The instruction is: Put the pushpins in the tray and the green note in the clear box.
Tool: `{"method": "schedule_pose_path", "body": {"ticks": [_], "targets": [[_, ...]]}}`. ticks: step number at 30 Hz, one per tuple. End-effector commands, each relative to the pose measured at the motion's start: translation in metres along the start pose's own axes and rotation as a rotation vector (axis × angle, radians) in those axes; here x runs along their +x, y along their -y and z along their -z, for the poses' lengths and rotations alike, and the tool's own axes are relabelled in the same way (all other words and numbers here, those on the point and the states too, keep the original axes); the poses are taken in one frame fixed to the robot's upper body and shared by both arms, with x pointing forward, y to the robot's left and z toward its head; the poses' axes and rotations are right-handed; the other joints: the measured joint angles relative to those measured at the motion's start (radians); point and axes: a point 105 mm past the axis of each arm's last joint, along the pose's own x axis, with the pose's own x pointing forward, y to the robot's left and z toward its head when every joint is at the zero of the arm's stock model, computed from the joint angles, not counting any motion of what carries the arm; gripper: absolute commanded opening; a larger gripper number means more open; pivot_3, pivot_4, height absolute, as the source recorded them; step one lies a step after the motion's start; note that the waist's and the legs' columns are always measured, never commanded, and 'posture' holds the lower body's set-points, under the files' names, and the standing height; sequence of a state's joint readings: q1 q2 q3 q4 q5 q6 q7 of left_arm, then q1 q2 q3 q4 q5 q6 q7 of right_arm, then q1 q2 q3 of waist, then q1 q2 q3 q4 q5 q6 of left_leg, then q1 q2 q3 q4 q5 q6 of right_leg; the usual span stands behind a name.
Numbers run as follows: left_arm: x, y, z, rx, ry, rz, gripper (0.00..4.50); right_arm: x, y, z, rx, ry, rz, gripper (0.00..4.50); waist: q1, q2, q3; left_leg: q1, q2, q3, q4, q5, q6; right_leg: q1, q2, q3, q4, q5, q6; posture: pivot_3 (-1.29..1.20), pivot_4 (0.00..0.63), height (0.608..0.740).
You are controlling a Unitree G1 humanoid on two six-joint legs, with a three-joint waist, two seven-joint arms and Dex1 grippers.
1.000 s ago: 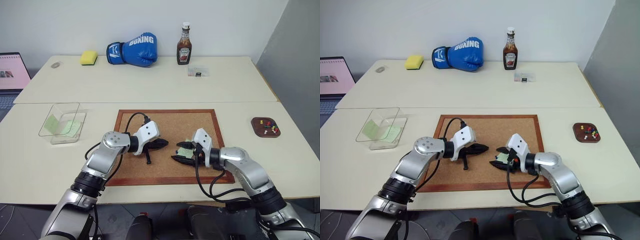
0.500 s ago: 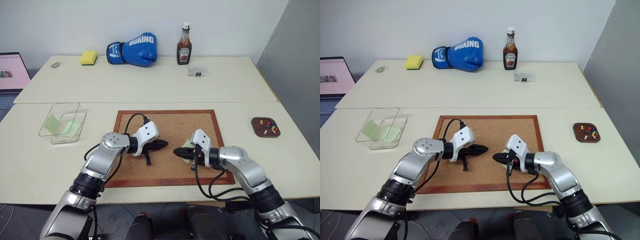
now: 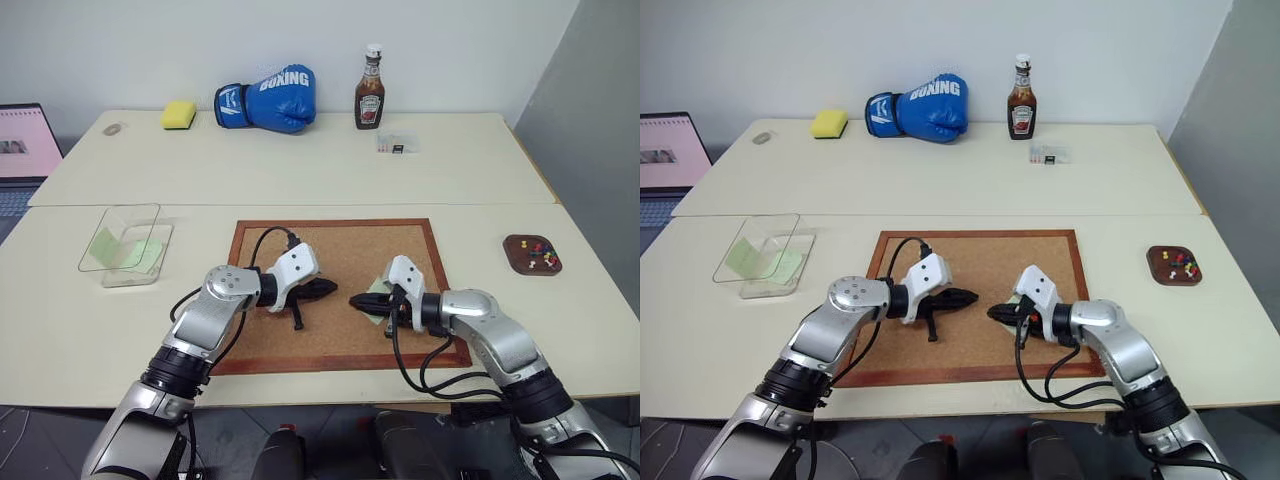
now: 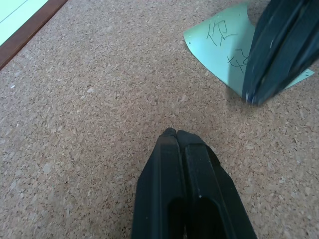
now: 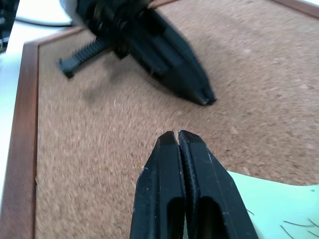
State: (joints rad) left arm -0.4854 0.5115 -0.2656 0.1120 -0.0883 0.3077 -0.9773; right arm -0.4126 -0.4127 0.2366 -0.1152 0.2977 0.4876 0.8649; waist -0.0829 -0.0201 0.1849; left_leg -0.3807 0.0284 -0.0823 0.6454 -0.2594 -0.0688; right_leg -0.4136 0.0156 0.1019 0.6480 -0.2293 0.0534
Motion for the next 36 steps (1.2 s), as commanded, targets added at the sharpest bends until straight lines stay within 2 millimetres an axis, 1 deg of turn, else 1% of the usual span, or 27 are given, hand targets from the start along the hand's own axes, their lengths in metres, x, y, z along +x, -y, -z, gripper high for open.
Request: {"method": "schedule_pose_path", "body": {"ticks": [1,4,9,11,12,13,16,18,19,20,21,22,23,25,26,29,32,36], "targets": [[-0.002,-0.004,0.010,-0.002,-0.029,-0.024,0.00,-0.010,0.006,-0.042,-0.077,0.097,0.033,0.03,0.000,0.000,0.000,0.000,0.000,0.000,0.000,0.000,0.000,0.000,0.000,0.000,0.000,0.000,0.000,0.00,0.150,0.740],[-0.001,-0.005,0.007,-0.007,-0.013,-0.028,0.00,-0.015,0.007,-0.050,-0.083,0.106,0.046,0.03,0.000,0.000,0.000,0.001,0.000,-0.001,0.000,0.000,0.000,0.000,0.000,-0.001,0.000,0.000,0.000,0.00,0.150,0.740],[-0.003,-0.014,-0.015,-0.088,0.108,-0.038,0.00,-0.022,0.014,-0.058,-0.094,0.113,0.092,0.03,0.001,0.000,0.000,0.000,0.000,-0.001,0.001,0.000,0.000,0.001,0.000,-0.001,0.000,0.000,0.000,0.00,0.150,0.740],[-0.007,-0.016,-0.030,-0.162,0.191,-0.019,0.40,-0.026,0.018,-0.061,-0.096,0.118,0.118,0.00,0.001,0.000,0.000,0.000,0.000,-0.001,0.001,0.000,0.000,0.000,0.000,-0.001,0.000,0.000,0.000,0.00,0.150,0.740],[-0.011,-0.018,-0.041,-0.213,0.249,-0.010,0.47,-0.027,0.019,-0.062,-0.099,0.120,0.129,0.00,0.001,0.000,0.000,0.000,0.000,-0.001,0.000,0.000,0.000,0.000,0.000,-0.001,0.000,0.000,0.000,0.00,0.150,0.740],[-0.014,-0.022,-0.051,-0.263,0.303,-0.008,0.74,-0.029,0.021,-0.063,-0.102,0.122,0.138,0.00,0.001,0.000,0.000,-0.001,0.000,-0.001,0.000,0.000,0.000,0.000,0.000,-0.001,0.000,0.000,0.000,0.00,0.150,0.740],[-0.024,-0.026,-0.071,-0.383,0.412,0.022,1.20,-0.031,0.024,-0.067,-0.107,0.128,0.154,0.00,0.001,-0.001,0.000,-0.002,0.000,-0.001,0.000,0.000,0.000,-0.001,0.000,-0.001,0.000,0.000,0.000,0.00,0.150,0.740],[-0.030,-0.026,-0.081,-0.436,0.463,0.055,1.57,-0.033,0.026,-0.070,-0.113,0.132,0.167,0.00,0.001,-0.001,0.000,-0.004,0.000,-0.001,0.000,0.000,0.000,-0.002,0.000,-0.001,0.000,0.000,0.000,0.00,0.150,0.740],[-0.031,-0.026,-0.084,-0.452,0.476,0.062,1.84,-0.034,0.027,-0.071,-0.115,0.135,0.173,0.00,0.001,-0.001,0.000,-0.003,0.000,-0.001,0.000,0.000,0.000,-0.002,0.000,-0.001,-0.001,0.000,0.000,0.00,0.150,0.740],[-0.034,-0.026,-0.088,-0.473,0.493,0.072,1.96,-0.034,0.028,-0.072,-0.118,0.137,0.179,0.00,0.000,-0.001,0.000,-0.003,0.000,-0.001,0.000,0.000,0.000,-0.002,0.000,-0.001,-0.001,0.000,0.000,0.00,0.150,0.740],[-0.036,-0.025,-0.091,-0.490,0.509,0.086,2.26,-0.035,0.030,-0.074,-0.122,0.139,0.186,0.00,0.000,-0.001,0.000,-0.003,0.000,-0.001,0.000,0.000,0.000,-0.002,0.000,-0.001,0.000,0.000,0.000,0.00,0.150,0.740],[-0.037,-0.023,-0.094,-0.504,0.519,0.104,2.38,-0.036,0.031,-0.075,-0.125,0.142,0.192,0.00,0.000,-0.001,0.000,-0.003,0.000,-0.001,0.000,0.000,0.000,-0.002,0.000,-0.001,0.000,0.000,0.000,0.00,0.150,0.740],[-0.038,-0.020,-0.096,-0.512,0.522,0.121,2.53,-0.036,0.032,-0.076,-0.129,0.143,0.197,0.00,0.000,-0.001,0.000,-0.003,0.000,-0.001,0.000,0.000,0.000,-0.002,0.000,-0.001,0.000,0.000,0.000,0.00,0.150,0.740],[-0.038,-0.016,-0.098,-0.534,0.523,0.152,2.96,-0.037,0.033,-0.077,-0.132,0.146,0.202,0.00,0.000,-0.001,0.000,-0.003,0.000,-0.001,0.000,0.000,0.000,-0.002,0.000,-0.001,0.000,0.000,0.000,0.00,0.150,0.740],[-0.038,-0.014,-0.099,-0.547,0.524,0.163,3.10,-0.037,0.034,-0.078,-0.132,0.146,0.203,0.00,0.000,-0.001,0.000,-0.003,0.000,-0.001,0.000,0.000,0.000,-0.002,0.000,-0.001,0.000,0.000,0.000,0.00,0.150,0.740],[-0.034,-0.002,-0.097,-0.572,0.484,0.225,3.63,-0.037,0.034,-0.079,-0.141,0.148,0.205,0.00,0.000,-0.001,0.000,-0.003,0.000,-0.001,0.000,0.000,0.000,-0.002,0.000,-0.001,0.000,0.000,0.000,0.00,0.150,0.740],[-0.027,0.011,-0.096,-0.600,0.452,0.277,3.63,-0.034,0.031,-0.082,-0.151,0.154,0.194,0.00,0.000,-0.001,0.000,-0.003,0.000,-0.001,0.000,0.000,0.000,-0.002,0.000,-0.001,0.000,0.000,0.000,0.00,0.150,0.740],[-0.017,0.018,-0.089,-0.612,0.412,0.279,3.63,-0.029,0.024,-0.086,-0.165,0.161,0.169,0.00,0.000,-0.001,0.000,-0.003,0.000,-0.001,0.000,0.000,0.000,-0.002,0.000,-0.001,-0.001,0.000,0.000,0.00,0.150,0.740]]}}
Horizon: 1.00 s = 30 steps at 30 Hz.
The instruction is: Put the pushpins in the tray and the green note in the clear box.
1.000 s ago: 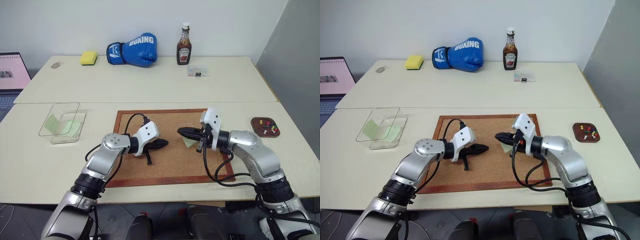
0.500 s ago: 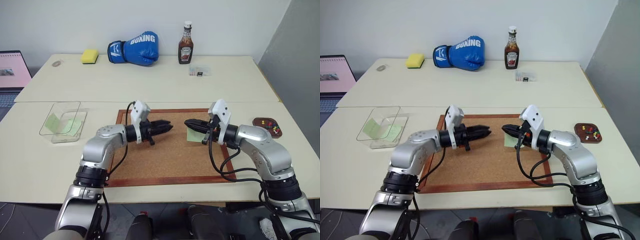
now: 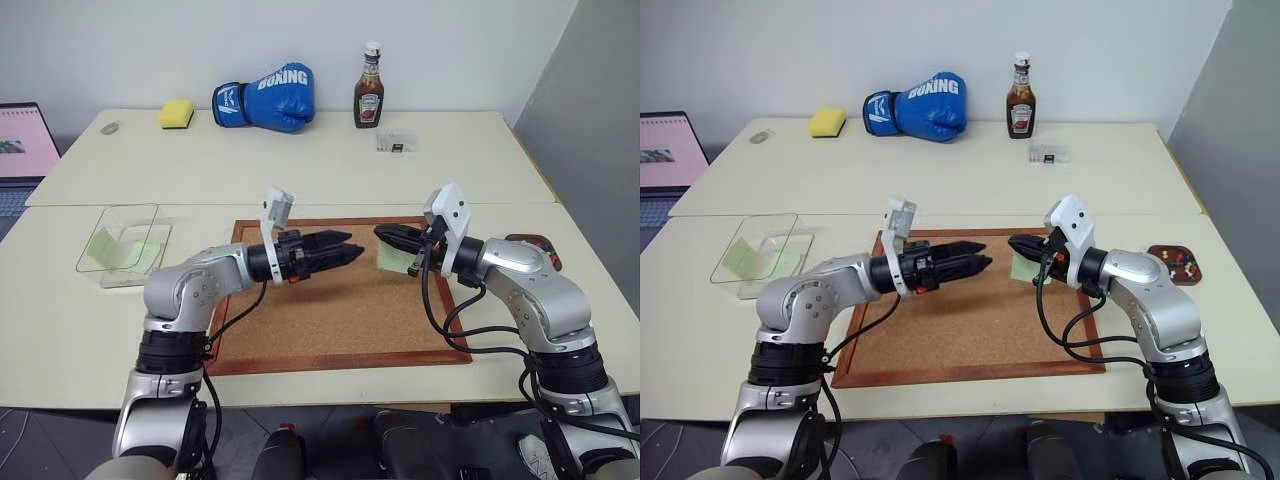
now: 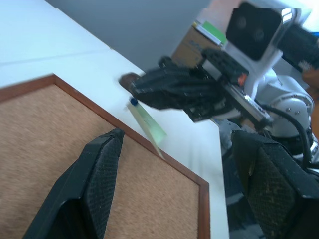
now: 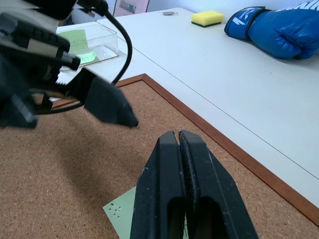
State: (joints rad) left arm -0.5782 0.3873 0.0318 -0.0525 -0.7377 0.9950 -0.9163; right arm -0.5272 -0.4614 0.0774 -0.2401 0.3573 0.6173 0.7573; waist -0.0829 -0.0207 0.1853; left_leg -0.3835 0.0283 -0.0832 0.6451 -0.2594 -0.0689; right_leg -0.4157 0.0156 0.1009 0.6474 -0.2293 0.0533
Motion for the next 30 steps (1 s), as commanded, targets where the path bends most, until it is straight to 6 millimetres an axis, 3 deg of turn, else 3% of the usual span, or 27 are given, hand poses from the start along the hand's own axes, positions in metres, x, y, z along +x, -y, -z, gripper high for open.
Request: {"method": "schedule_pose_path", "body": {"ticks": [1,6,15,23,30], "targets": [[0.008,0.006,0.006,0.018,-0.018,0.018,3.63,0.003,-0.010,-0.023,-0.066,0.066,-0.031,0.00,0.000,0.000,0.000,0.000,0.000,0.000,0.000,0.000,0.000,0.000,0.000,0.000,0.000,0.000,0.000,0.00,0.150,0.740],[0.019,0.003,0.012,0.011,-0.022,0.010,3.63,0.007,-0.018,-0.028,-0.080,0.083,-0.056,0.00,0.001,0.000,0.000,0.000,0.000,0.000,0.000,0.000,0.000,0.000,0.000,0.000,0.000,0.000,0.000,0.00,0.150,0.740],[0.032,-0.004,0.004,0.008,0.043,-0.004,3.63,0.009,-0.032,-0.030,-0.065,0.093,-0.081,0.00,0.002,0.000,0.000,0.000,0.000,0.000,0.000,0.000,0.000,0.000,0.000,0.000,0.000,0.000,0.000,0.00,0.150,0.740],[0.029,-0.006,0.001,0.019,0.049,-0.006,2.23,0.008,-0.028,-0.031,-0.066,0.092,-0.070,0.00,0.001,0.000,0.000,0.000,0.000,0.000,0.000,0.000,0.000,0.000,0.000,0.000,0.000,0.000,0.000,0.00,0.150,0.740],[0.030,-0.006,0.003,0.028,0.042,-0.009,0.73,0.009,-0.030,-0.030,-0.064,0.093,-0.080,0.00,0.001,0.000,0.000,0.000,0.000,0.000,0.000,0.000,0.000,0.000,0.000,0.000,0.000,0.000,0.000,0.00,0.150,0.740]]}}
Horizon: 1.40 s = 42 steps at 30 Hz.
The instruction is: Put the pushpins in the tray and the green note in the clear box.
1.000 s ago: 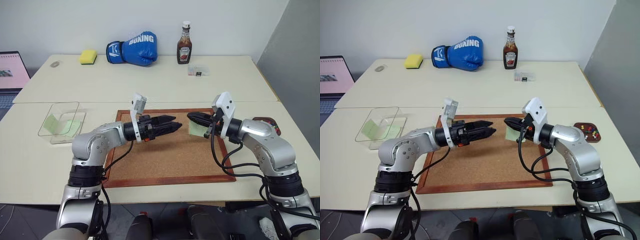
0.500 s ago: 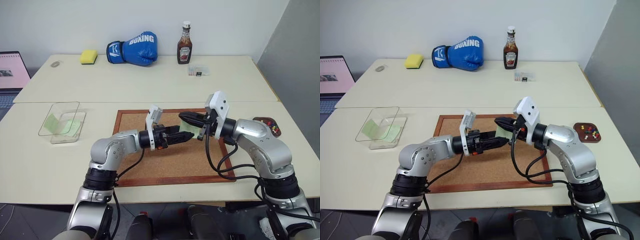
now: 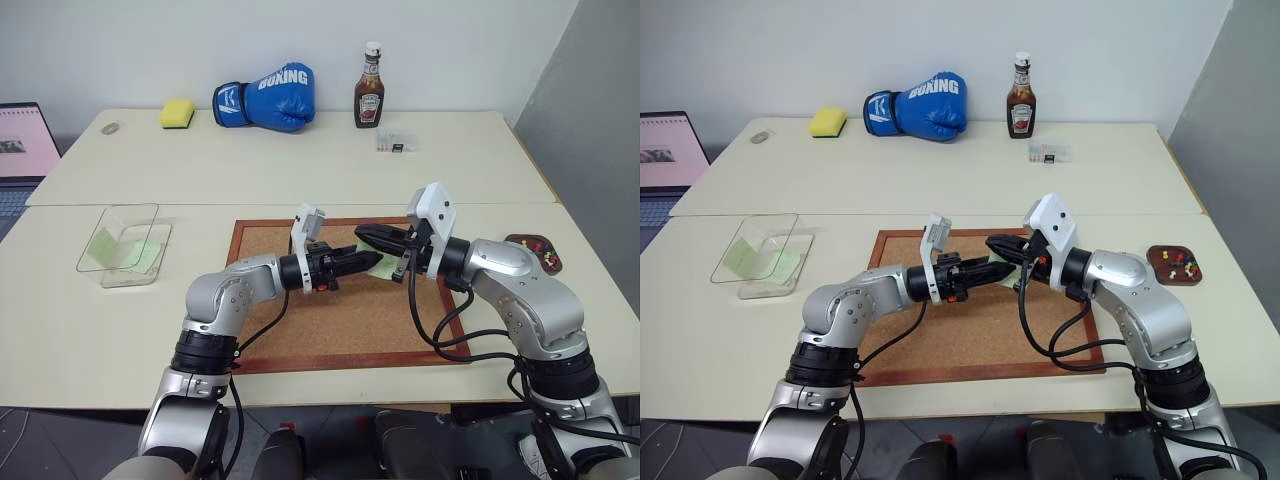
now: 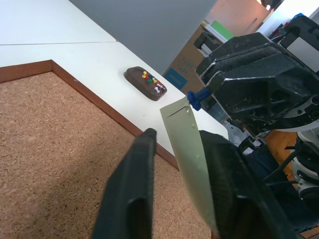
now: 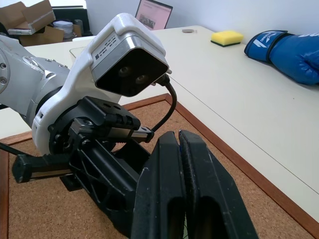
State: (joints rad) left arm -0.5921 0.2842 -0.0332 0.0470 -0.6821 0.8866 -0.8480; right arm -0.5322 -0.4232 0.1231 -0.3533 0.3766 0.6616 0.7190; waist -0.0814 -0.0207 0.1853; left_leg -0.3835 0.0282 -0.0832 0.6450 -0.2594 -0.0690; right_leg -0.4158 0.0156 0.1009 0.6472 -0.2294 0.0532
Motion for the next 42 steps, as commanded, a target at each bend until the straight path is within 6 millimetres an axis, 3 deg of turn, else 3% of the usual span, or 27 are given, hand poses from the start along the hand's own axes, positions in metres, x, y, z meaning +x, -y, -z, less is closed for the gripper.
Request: {"method": "schedule_pose_path", "body": {"ticks": [1,4,19,26,29,34,38,42], "targets": [[0.002,0.006,-0.009,0.044,0.022,0.019,0.61,-0.001,-0.004,-0.012,-0.033,0.042,-0.020,0.00,0.000,0.000,0.000,0.000,0.000,0.000,0.000,0.000,0.000,0.000,0.000,0.000,0.000,0.000,0.000,0.00,0.150,0.740],[0.001,0.005,-0.009,0.041,0.024,0.014,0.07,0.000,-0.005,-0.012,-0.030,0.043,-0.022,0.00,0.000,0.000,0.000,0.000,0.000,0.000,0.000,0.000,0.000,0.000,0.000,0.000,0.000,0.000,0.000,0.00,0.150,0.740],[-0.004,-0.011,-0.001,-0.158,0.053,-0.060,0.07,-0.003,-0.002,-0.015,-0.047,0.048,0.003,0.00,-0.001,0.000,0.000,0.000,0.000,0.000,0.000,0.000,0.000,0.000,0.000,0.000,0.000,0.000,0.000,0.00,0.150,0.740],[-0.002,-0.010,0.000,-0.144,0.039,-0.057,0.07,-0.013,0.007,-0.015,-0.054,0.041,0.049,0.00,0.000,0.000,0.000,0.000,0.000,0.000,0.000,0.000,0.000,0.000,0.000,0.000,0.000,0.000,0.000,0.00,0.150,0.740],[0.001,-0.007,-0.003,-0.026,0.017,-0.060,0.07,-0.024,0.018,-0.014,-0.054,0.029,0.112,0.00,0.000,0.000,0.000,0.000,0.000,0.000,0.000,0.000,0.000,0.000,0.000,0.000,0.000,0.000,0.000,0.00,0.150,0.740],[0.011,0.008,0.010,0.293,-0.114,-0.022,0.07,-0.063,0.051,0.002,-0.030,-0.016,0.347,0.00,0.005,0.000,0.000,0.000,0.000,0.000,-0.001,0.000,0.000,0.000,0.000,0.000,-0.002,0.000,0.000,0.00,0.150,0.740],[0.029,0.021,-0.002,0.495,-0.095,0.013,0.07,-0.118,0.090,0.028,-0.008,-0.123,0.644,0.00,0.019,0.000,0.000,-0.001,-0.001,0.001,-0.001,0.000,0.000,-0.001,-0.001,0.001,-0.002,0.000,0.000,0.00,0.150,0.740],[0.046,0.025,0.006,0.683,-0.126,0.049,0.07,-0.170,0.128,0.052,0.052,-0.212,0.918,0.00,0.027,0.000,0.000,-0.001,-0.001,0.003,0.000,0.000,0.000,-0.001,-0.001,0.002,-0.002,0.000,0.000,0.00,0.150,0.740]]}}
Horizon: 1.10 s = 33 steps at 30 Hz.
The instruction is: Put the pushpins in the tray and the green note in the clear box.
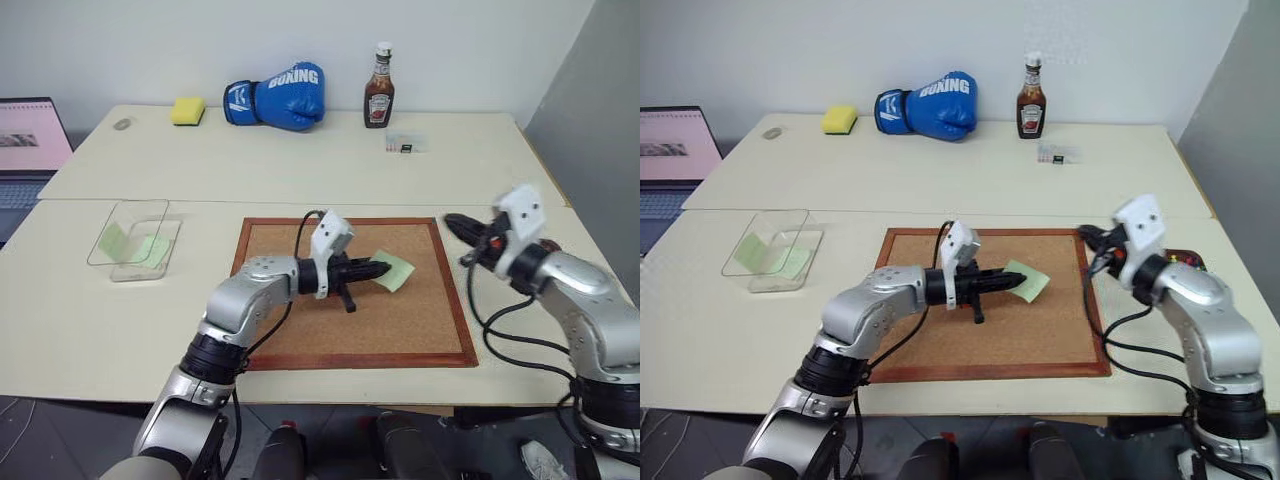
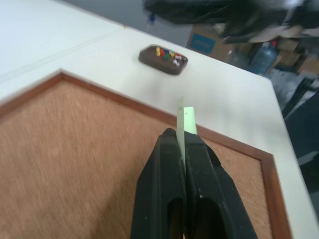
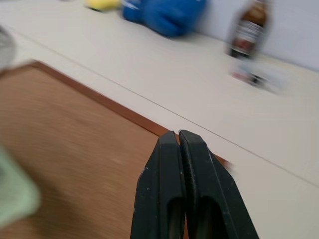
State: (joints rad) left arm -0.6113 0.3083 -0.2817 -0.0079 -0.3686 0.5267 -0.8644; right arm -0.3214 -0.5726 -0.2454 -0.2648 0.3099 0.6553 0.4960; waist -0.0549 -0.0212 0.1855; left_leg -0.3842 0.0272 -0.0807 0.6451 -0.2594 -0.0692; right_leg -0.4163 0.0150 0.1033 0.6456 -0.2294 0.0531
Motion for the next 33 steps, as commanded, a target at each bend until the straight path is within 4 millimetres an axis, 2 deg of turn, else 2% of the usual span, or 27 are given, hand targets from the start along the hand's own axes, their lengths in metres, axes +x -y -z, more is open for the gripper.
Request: {"method": "schedule_pose_path", "body": {"ticks": [1,6,10,17,33], "targets": [[0.020,0.013,-0.014,0.216,0.028,0.061,0.07,-0.018,0.069,0.015,0.001,-0.061,0.298,0.00,0.001,0.000,0.000,0.000,0.000,0.000,0.000,0.000,0.000,0.000,0.000,0.000,0.000,0.000,0.000,0.00,0.150,0.740],[0.029,0.018,-0.017,0.305,0.031,0.088,0.07,-0.029,0.113,0.035,0.076,-0.119,0.440,0.00,-0.008,0.000,0.000,0.001,0.000,0.001,-0.001,0.000,0.000,0.000,0.000,0.002,0.000,0.000,0.000,0.00,0.150,0.740],[0.030,0.018,-0.017,0.309,0.036,0.092,0.07,-0.028,0.126,0.044,0.148,-0.139,0.458,0.00,-0.013,0.001,0.000,0.001,0.000,0.002,-0.001,0.000,0.001,0.000,0.001,0.003,0.001,0.000,0.000,0.00,0.150,0.740],[0.025,0.019,-0.005,0.324,-0.007,0.090,0.07,-0.018,0.122,0.056,0.256,-0.158,0.422,0.00,-0.015,0.001,0.000,0.001,0.000,0.002,0.000,0.000,0.001,0.000,0.001,0.003,0.000,0.000,0.001,0.00,0.150,0.740],[0.020,0.014,-0.001,0.325,-0.031,0.063,0.07,-0.013,0.104,0.083,0.312,-0.233,0.414,0.00,-0.015,0.002,0.000,0.001,0.000,0.002,0.000,0.000,0.001,0.000,0.001,0.003,0.001,0.000,0.001,0.00,0.150,0.740]]}}
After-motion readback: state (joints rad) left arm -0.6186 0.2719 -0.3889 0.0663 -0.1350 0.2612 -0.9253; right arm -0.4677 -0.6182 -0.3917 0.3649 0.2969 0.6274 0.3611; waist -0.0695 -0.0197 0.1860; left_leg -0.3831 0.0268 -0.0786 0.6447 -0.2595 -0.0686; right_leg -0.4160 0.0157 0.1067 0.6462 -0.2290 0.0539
